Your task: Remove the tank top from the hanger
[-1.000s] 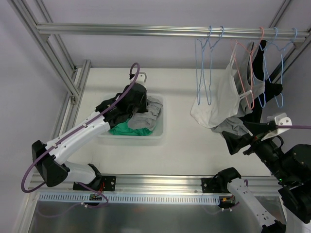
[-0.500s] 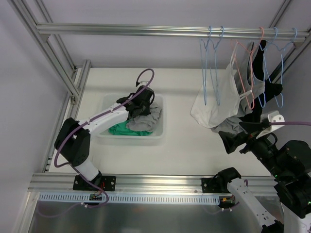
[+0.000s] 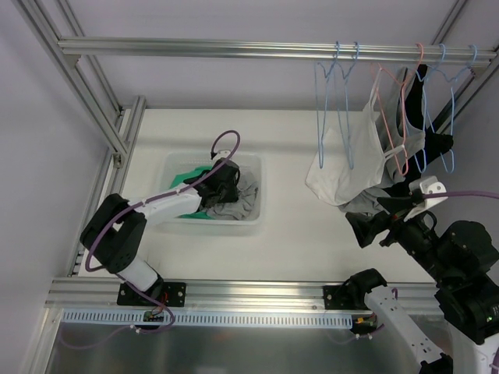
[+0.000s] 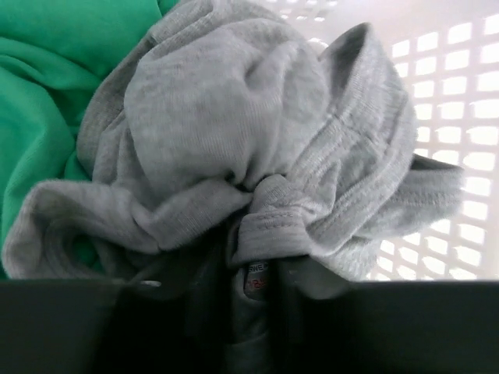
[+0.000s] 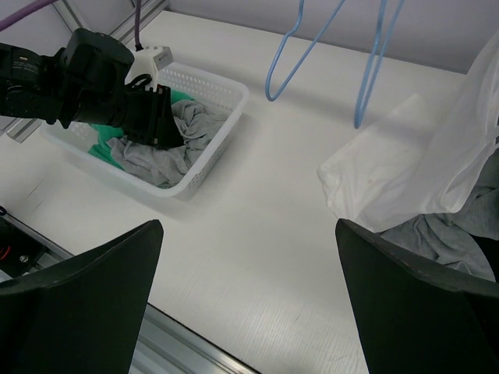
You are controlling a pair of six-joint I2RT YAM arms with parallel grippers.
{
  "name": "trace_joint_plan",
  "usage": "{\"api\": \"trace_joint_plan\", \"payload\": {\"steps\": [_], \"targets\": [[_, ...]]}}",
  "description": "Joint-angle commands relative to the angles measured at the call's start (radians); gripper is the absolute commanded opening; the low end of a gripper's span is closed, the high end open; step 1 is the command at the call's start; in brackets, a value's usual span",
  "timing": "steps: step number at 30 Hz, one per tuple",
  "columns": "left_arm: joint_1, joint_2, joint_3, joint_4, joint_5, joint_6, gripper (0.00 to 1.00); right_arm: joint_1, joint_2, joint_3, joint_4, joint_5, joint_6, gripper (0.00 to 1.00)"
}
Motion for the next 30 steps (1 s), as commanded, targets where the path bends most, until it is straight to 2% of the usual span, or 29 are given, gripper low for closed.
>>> {"api": "trace_joint_plan", "payload": {"steps": [1, 2, 3, 5, 7, 8, 12, 14, 16, 17, 19, 20, 23, 26, 30], "targets": [[0.002, -0.118, -0.017, -0.022, 0.013, -0.009, 0.32, -0.001, 0.01, 0.0, 0.059, -0.026, 0.012, 0.99], [0.002, -0.164, -0.017, -0.026, 0.01, -0.001, 0.41, 0.001, 0.008, -0.001, 0.059, -0.025, 0.013, 0.99], [0.002, -0.187, -0.014, -0.032, 0.002, 0.0, 0.55, 0.001, 0.01, -0.005, 0.059, -0.023, 0.013, 1.0], [0.002, -0.247, 0.004, -0.045, -0.001, 0.016, 0.64, -0.001, 0.013, -0.008, 0.061, -0.023, 0.015, 0.99], [0.002, -0.281, 0.026, -0.072, -0.01, 0.025, 0.9, 0.001, 0.018, -0.014, 0.063, -0.025, 0.015, 0.99], [0.002, -0.313, 0.053, -0.083, -0.013, 0.037, 0.99, 0.001, 0.025, -0.017, 0.064, -0.025, 0.013, 1.0], [0.003, -0.367, 0.159, -0.172, -0.041, 0.069, 0.99, -0.001, 0.044, -0.031, 0.067, -0.013, 0.013, 0.99], [0.019, -0.378, 0.259, -0.279, -0.067, 0.074, 0.99, 0.001, 0.053, -0.04, 0.064, 0.032, 0.013, 0.99], [0.049, -0.408, 0.337, -0.348, -0.055, 0.059, 0.99, -0.001, 0.06, -0.041, 0.05, 0.116, 0.015, 0.99], [0.106, -0.427, 0.349, -0.403, -0.032, 0.051, 0.99, -0.001, 0.07, -0.04, 0.041, 0.142, 0.015, 1.0], [0.187, -0.476, 0.353, -0.434, 0.028, 0.034, 0.99, 0.001, 0.08, -0.038, 0.014, 0.279, 0.006, 0.99], [0.265, -0.532, 0.348, -0.468, 0.056, 0.025, 0.99, -0.001, 0.088, -0.04, 0.004, 0.323, 0.001, 1.0], [0.362, -0.629, 0.342, -0.583, 0.013, 0.039, 0.99, -0.001, 0.137, -0.043, -0.052, 0.533, -0.004, 1.0], [0.381, -0.7, 0.337, -0.705, -0.068, 0.076, 0.99, -0.001, 0.152, -0.052, -0.068, 0.619, 0.013, 0.99], [0.381, -0.79, 0.319, -0.812, -0.11, 0.123, 0.99, -0.001, 0.125, -0.083, -0.079, 0.624, 0.029, 0.99]]}}
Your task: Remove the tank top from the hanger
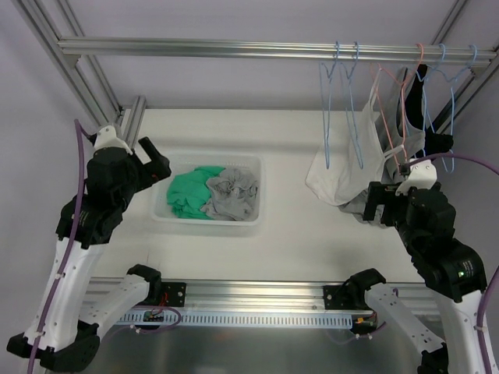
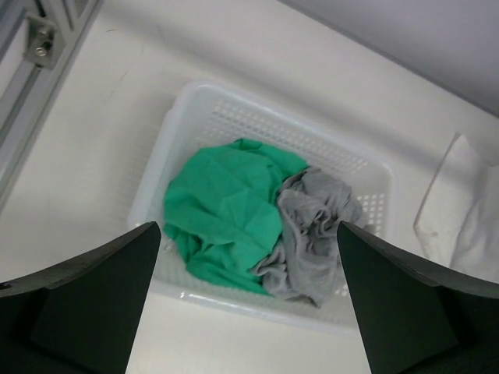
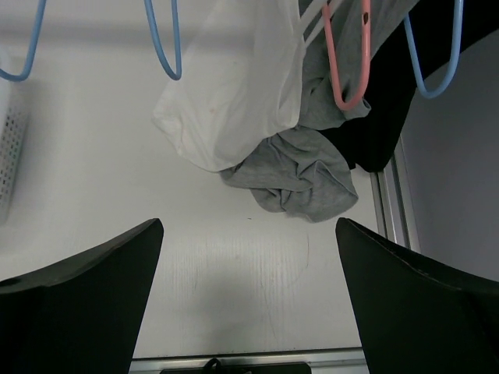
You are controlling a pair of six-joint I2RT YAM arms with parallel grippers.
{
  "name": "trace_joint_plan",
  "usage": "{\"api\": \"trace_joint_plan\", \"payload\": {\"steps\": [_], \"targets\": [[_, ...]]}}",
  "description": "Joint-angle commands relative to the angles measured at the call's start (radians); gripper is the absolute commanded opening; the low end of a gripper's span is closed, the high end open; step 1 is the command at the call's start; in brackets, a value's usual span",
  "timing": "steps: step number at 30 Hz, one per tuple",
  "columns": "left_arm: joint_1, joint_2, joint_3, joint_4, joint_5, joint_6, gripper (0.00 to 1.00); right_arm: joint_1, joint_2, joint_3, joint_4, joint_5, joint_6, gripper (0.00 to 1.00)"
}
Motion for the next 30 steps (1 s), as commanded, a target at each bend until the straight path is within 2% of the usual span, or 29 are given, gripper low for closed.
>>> {"api": "trace_joint_plan", "payload": {"steps": [1, 7, 12, 30], "targets": [[0.007, -0.091, -0.022, -0.164, -0.048, 0.089, 0.99, 0.001, -0.047, -0.029, -0.019, 0.083, 0.016, 0.99], [0.007, -0.276, -0.211, -0.155, -0.111, 0.114, 0.99, -0.001, -0.141, -0.132, -0.019, 0.043, 0.035, 0.99], [0.007, -0.351, -0.326, -0.086, -0.128, 0.114, 0.99, 0.001, -0.159, -0.171, 0.007, 0.033, 0.05, 1.0], [0.007, -0.391, -0.361, -0.062, -0.129, 0.128, 0.99, -0.001, -0.165, -0.218, 0.081, 0.037, 0.061, 1.0]]}}
